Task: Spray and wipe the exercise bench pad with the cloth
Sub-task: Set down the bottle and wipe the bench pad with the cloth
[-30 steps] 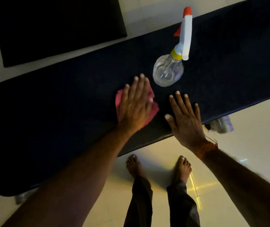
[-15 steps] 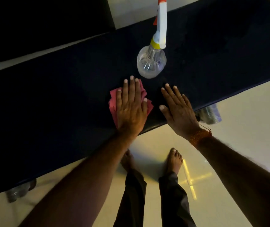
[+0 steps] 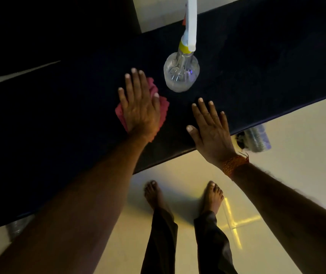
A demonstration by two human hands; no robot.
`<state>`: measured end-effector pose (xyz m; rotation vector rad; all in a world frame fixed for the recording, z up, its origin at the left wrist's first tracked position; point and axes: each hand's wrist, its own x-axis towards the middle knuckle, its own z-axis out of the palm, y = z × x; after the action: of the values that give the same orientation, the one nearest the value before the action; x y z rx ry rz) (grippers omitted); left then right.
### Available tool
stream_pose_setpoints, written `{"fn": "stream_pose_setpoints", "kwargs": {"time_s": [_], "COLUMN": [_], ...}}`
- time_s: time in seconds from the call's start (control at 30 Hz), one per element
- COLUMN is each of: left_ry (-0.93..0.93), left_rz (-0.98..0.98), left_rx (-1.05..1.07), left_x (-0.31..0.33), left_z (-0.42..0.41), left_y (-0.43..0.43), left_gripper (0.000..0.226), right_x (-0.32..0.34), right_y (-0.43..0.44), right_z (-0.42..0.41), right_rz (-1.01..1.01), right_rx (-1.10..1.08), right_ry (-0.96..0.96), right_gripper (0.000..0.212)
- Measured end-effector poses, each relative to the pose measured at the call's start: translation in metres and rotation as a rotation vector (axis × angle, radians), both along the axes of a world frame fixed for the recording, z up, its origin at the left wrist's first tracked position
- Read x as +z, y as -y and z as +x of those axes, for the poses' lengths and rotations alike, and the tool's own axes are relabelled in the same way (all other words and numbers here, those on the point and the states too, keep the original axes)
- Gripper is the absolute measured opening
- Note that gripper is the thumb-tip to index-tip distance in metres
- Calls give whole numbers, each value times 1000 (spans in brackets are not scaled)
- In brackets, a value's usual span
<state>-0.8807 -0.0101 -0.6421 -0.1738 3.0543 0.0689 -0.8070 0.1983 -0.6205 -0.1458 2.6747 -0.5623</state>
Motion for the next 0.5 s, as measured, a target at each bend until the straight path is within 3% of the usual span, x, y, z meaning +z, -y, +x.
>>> {"fn": "stream_pose_setpoints", "kwargs": {"time_s": [0.1, 0.27, 0.5], "left_ry": [-11, 34, 105], "left_rz": [12, 3, 28], "left_rx": [10, -306, 4], "left_x": [3, 1, 14], "left_z": [-4, 47, -18], "left_y": [8, -2, 18], "left_gripper": [70, 67, 77], "right_x": [1, 7, 16], "right_y": [11, 22, 21], "right_z": [-3, -5, -12], "right_rz": [0, 16, 25], "right_rx": [-10, -49, -42], "right_ry": [6, 28, 101], "right_gripper": [68, 69, 68]}}
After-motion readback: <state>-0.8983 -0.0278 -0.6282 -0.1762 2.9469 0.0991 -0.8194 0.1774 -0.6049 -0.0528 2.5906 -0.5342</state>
